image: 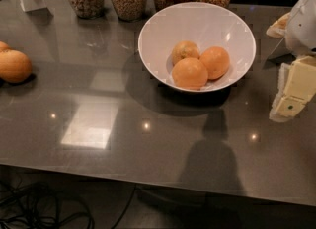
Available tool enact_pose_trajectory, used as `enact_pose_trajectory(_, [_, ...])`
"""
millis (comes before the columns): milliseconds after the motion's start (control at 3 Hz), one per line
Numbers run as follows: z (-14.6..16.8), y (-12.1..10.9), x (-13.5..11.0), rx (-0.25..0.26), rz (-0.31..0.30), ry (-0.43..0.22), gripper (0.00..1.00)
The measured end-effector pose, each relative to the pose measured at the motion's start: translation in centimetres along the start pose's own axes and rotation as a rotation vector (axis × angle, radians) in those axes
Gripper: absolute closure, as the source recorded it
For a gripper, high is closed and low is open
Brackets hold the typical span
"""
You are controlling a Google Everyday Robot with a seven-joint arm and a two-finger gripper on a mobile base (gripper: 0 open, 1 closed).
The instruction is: Pick orange from white bowl
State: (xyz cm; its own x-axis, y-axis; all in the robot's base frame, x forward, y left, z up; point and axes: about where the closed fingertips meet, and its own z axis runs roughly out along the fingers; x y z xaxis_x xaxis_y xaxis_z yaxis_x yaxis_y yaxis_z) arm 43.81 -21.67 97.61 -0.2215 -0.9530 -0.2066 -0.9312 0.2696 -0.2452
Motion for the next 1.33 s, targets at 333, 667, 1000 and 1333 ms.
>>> enact_pose_trajectory(333, [0.0,0.0,0.0,0.000,0.000,-0.001,0.00])
enact_pose_trajectory(667, [0.6,-1.9,-0.9,0.011,-0.020,-0.072,0.00])
enact_pose_trajectory(1000, [1.8,-5.7,-2.5,0.015,-0.059,-0.181,0.00])
enact_pose_trajectory(1333, [3.0,-9.7,-4.2,0.018,-0.095,-0.287,0.00])
